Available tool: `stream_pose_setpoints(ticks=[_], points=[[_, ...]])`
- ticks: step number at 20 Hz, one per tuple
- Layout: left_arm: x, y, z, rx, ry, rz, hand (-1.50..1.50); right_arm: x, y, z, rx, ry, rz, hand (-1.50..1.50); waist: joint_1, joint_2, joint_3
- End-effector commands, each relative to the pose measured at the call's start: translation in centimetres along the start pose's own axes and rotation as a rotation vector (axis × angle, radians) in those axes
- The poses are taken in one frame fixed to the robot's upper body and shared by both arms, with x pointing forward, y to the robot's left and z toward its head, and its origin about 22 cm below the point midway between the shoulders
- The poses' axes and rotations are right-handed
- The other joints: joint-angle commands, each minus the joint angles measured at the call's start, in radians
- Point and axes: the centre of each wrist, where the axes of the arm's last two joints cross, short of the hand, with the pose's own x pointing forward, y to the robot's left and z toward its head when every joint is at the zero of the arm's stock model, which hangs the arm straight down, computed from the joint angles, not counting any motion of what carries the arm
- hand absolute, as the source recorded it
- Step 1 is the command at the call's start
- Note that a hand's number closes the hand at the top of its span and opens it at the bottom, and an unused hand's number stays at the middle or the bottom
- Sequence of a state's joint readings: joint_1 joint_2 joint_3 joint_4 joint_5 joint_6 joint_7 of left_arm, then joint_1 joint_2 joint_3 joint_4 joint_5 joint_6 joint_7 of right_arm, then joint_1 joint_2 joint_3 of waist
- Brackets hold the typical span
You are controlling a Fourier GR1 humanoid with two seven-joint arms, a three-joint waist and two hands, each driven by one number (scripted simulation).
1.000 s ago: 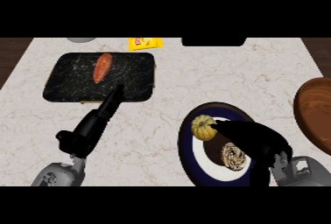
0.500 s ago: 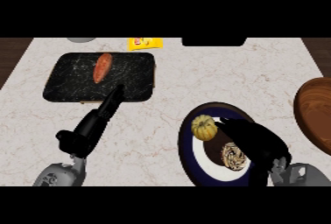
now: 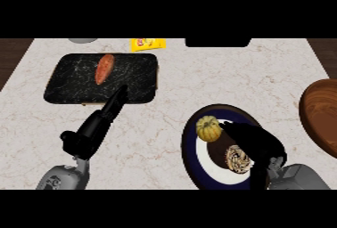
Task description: Pick the cupcake from the plate and place it in the bowl
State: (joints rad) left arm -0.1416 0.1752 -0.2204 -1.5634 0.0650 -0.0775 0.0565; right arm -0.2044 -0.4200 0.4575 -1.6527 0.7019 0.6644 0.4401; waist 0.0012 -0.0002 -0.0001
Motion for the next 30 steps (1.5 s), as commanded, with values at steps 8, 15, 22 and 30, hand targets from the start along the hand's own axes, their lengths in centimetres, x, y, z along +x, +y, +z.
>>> stream_pose_setpoints(ticks=[8,15,22,30], points=[[-0.2,0.0,1.0,0.007,-0.019,-0.007,0.00,-0.6,1.6,-0.9,-0.033,-0.128,-0.020,1.50,0.000,0.000,0.000],[-0.1,-0.5,-0.1,0.000,-0.005,-0.009,0.00,-1.0,1.6,-2.9,-0.127,-0.124,-0.012,1.50,-0.001,0.000,0.000],[-0.2,1.1,0.6,0.003,-0.005,0.010,0.00,-0.9,0.2,-3.6,-0.232,0.081,-0.129,1.50,-0.003,0.000,0.000],[-0.1,0.4,1.3,-0.005,-0.004,-0.003,0.00,-3.9,-4.4,-4.0,-0.514,0.692,-0.282,1.50,0.006,-0.002,-0.001]])
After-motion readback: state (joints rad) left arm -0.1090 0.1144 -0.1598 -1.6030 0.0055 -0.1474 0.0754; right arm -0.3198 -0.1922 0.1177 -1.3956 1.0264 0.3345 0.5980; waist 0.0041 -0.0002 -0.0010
